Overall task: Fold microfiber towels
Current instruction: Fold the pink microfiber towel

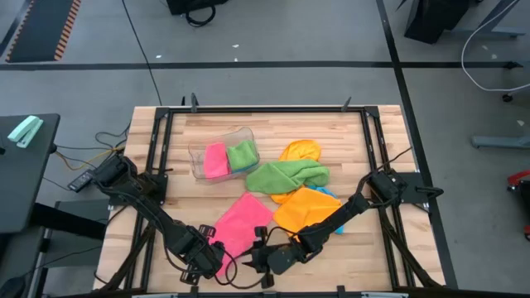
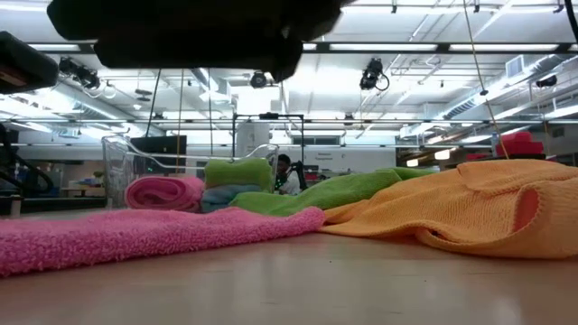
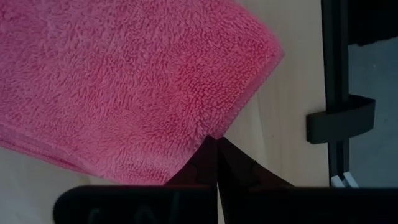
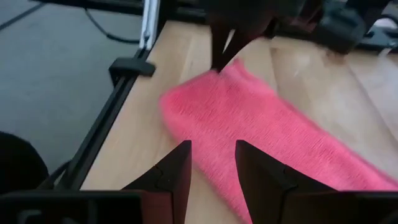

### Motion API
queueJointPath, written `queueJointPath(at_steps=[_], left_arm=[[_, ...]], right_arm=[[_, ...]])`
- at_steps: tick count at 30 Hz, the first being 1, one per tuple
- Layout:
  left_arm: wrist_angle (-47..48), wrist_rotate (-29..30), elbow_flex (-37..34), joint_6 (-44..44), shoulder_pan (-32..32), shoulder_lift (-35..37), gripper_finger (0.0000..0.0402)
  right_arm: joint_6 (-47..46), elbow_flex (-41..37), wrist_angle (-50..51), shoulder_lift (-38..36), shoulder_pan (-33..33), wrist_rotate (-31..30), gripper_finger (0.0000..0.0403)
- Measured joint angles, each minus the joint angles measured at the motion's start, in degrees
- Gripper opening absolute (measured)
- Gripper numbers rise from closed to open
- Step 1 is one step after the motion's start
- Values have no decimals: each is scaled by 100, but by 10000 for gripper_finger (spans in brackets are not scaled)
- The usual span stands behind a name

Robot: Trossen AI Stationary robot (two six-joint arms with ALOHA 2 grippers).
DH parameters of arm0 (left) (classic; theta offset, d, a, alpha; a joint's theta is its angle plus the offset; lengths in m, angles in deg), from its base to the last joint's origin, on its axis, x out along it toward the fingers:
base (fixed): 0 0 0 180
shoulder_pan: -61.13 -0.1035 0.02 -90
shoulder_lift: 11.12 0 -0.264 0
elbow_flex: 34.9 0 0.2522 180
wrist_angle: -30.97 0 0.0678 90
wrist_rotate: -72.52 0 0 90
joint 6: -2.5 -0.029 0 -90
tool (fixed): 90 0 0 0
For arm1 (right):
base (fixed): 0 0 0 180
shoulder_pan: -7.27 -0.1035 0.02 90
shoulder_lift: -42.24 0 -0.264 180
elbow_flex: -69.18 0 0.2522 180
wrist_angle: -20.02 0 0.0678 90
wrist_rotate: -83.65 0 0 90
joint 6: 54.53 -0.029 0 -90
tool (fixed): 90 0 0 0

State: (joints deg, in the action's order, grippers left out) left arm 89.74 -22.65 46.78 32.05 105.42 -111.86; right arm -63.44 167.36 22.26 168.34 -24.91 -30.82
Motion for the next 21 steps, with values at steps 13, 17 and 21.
queueJointPath(at_steps=[13, 17, 21], left_arm=[[326, 51, -130, -27, 910, -484, 5], [247, 105, -127, -20, 1119, -632, 15], [291, 313, -115, 195, 1242, -641, 65]], right_arm=[[-798, -2, 216, -4, -239, -26, 133], [-930, -2, 210, -4, -244, -71, 133], [-1026, -2, 208, -4, -250, -101, 133]])
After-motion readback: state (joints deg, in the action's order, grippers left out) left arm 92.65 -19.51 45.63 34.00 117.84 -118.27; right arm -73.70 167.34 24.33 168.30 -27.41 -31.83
